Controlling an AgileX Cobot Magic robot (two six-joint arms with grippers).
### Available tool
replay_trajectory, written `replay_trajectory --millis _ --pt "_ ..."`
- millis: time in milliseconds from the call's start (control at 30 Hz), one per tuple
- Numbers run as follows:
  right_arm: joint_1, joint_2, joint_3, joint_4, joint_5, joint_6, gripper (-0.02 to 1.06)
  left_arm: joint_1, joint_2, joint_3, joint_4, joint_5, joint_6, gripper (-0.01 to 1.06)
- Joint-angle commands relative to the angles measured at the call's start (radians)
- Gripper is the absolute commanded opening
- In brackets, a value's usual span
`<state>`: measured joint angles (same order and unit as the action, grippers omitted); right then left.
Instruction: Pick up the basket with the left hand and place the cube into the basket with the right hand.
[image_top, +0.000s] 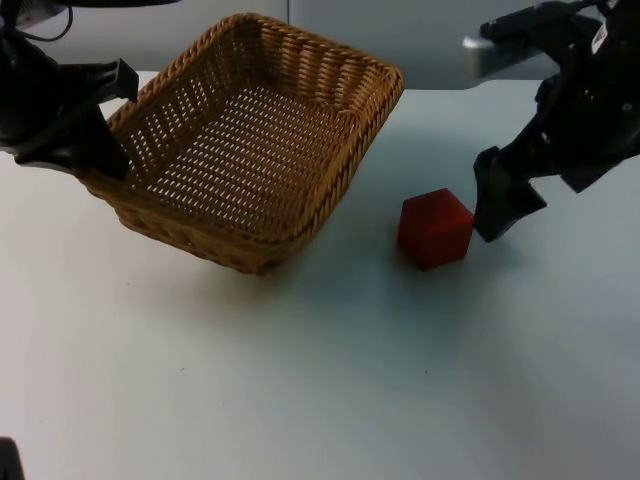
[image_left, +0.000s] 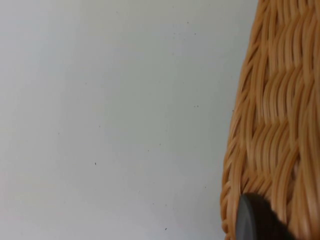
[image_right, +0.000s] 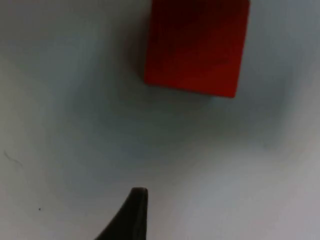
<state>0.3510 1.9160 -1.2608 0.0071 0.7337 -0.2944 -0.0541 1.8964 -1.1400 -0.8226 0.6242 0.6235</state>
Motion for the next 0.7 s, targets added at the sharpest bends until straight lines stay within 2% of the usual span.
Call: replay_trajectory --millis 0,67,167,200,333,667 --pt "0.012 0.011 -0.01 0.027 -0.042 -0.056 1.05 0.002 -0.015 -0.002 -0.03 -0.005 -0.003 0.0" --pt "0.02 0.015 -0.01 0.055 -0.068 -0.091 1.05 0.002 -0.015 -0.002 -0.03 -0.005 -0.003 0.0" --pt "0.034 0.026 -0.01 0.129 -0.159 -0.174 1.05 0.002 -0.015 -0.002 -0.03 -0.009 -0.003 0.0" --pt "0.041 0.033 -0.01 0.153 -0.205 -0.184 1.05 0.002 -0.015 -0.002 -0.03 -0.009 -0.003 0.0" --pt "0.041 0.046 -0.01 0.201 -0.279 -0.184 1.05 0.002 -0.015 -0.002 -0.03 -0.009 -0.003 0.0" --pt "0.041 0.118 -0.01 0.211 -0.292 -0.177 1.05 0.002 -0.015 -0.002 -0.03 -0.009 -0.003 0.0"
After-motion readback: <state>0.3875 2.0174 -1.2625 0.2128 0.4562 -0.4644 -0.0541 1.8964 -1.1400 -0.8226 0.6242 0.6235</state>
